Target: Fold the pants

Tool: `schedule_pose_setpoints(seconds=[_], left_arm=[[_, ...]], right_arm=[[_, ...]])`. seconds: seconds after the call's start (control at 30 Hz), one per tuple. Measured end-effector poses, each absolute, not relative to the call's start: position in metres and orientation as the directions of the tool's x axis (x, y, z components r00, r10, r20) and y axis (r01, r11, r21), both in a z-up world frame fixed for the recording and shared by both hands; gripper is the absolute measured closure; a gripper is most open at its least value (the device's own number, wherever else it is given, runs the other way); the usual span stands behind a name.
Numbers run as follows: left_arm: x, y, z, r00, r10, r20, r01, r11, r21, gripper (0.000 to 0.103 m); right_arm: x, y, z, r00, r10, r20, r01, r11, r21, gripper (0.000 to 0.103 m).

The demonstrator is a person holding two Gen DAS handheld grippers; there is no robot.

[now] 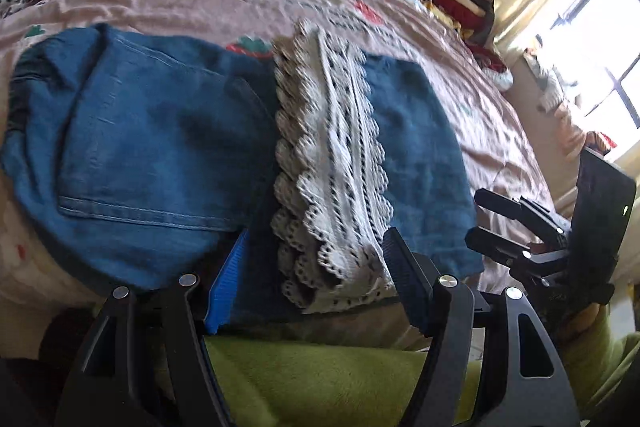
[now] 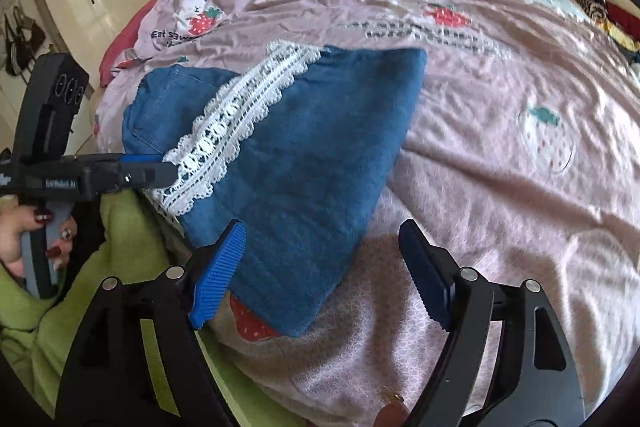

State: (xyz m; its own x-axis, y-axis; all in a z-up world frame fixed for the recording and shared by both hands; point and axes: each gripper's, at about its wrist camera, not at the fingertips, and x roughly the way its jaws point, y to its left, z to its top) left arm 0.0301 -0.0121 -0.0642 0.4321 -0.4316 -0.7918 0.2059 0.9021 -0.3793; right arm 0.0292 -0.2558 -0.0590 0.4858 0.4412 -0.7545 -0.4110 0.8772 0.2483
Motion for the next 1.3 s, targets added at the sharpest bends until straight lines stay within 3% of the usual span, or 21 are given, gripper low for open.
schedule_pose_setpoints(seconds=[0.03, 0.07, 0.17, 0.23, 0.47, 0.53, 0.57, 0.6, 0.7, 0.93, 1.0, 1.3], left_arm=[[0.029, -0.018, -0.068, 0.42, -0.433, -0.798, 0.223, 0.901, -0.372, 0.054], [0.029, -0.023, -0.069, 0.414, -0.428, -0.804, 0.234, 0.903, -0.36, 0.07], [0.023, -0.031, -0.068, 0.415, -0.419, -0.808, 0.265, 0.905, -0.333, 0.075], [0.018, -0.031, -0.063, 0.421, -0.423, -0.803, 0.28, 0.902, -0.329, 0.075], [0.016, -0.032, -0.071, 0.421, -0.385, -0.821, 0.291, 0.915, -0.28, 0.068], [0.015, -0.033, -0.069, 0.427, -0.375, -0.823, 0.297, 0.918, -0.264, 0.065], [0.015, -0.033, -0.069, 0.427, -0.376, -0.822, 0.296, 0.917, -0.265, 0.064], [0.015, -0.032, -0.068, 0.43, -0.375, -0.821, 0.295, 0.918, -0.265, 0.06], [0.014, -0.03, -0.064, 0.443, -0.361, -0.821, 0.289, 0.924, -0.25, 0.039], [0.011, -0.025, -0.054, 0.472, -0.34, -0.813, 0.286, 0.932, -0.223, 0.036], [0.01, -0.023, -0.051, 0.483, -0.327, -0.812, 0.282, 0.936, -0.209, 0.019], [0.01, -0.018, -0.047, 0.495, -0.302, -0.815, 0.279, 0.943, -0.18, 0.011]], right_arm=[[0.029, -0.255, -0.062, 0.473, 0.448, -0.759, -0.413, 0.873, 0.258, 0.031], [0.029, -0.254, -0.065, 0.463, 0.453, -0.762, -0.417, 0.87, 0.264, 0.032], [0.026, -0.253, -0.069, 0.428, 0.482, -0.764, -0.447, 0.848, 0.284, 0.081], [0.02, -0.256, -0.064, 0.437, 0.482, -0.759, -0.458, 0.846, 0.274, 0.087], [0.012, -0.265, -0.076, 0.429, 0.465, -0.775, -0.412, 0.864, 0.29, 0.086], [0.011, -0.263, -0.072, 0.433, 0.449, -0.782, -0.418, 0.868, 0.267, 0.083], [0.011, -0.263, -0.069, 0.442, 0.438, -0.783, -0.417, 0.873, 0.253, 0.077], [0.01, -0.263, -0.063, 0.462, 0.428, -0.776, -0.416, 0.878, 0.237, 0.068], [0.006, -0.261, -0.046, 0.516, 0.414, -0.749, -0.434, 0.881, 0.188, 0.061], [0.008, -0.238, -0.032, 0.554, 0.408, -0.726, -0.488, 0.865, 0.114, 0.047], [0.009, -0.23, -0.032, 0.547, 0.409, -0.731, -0.504, 0.858, 0.103, 0.046], [0.019, -0.212, -0.067, 0.452, 0.367, -0.813, -0.493, 0.862, 0.115, 0.041]])
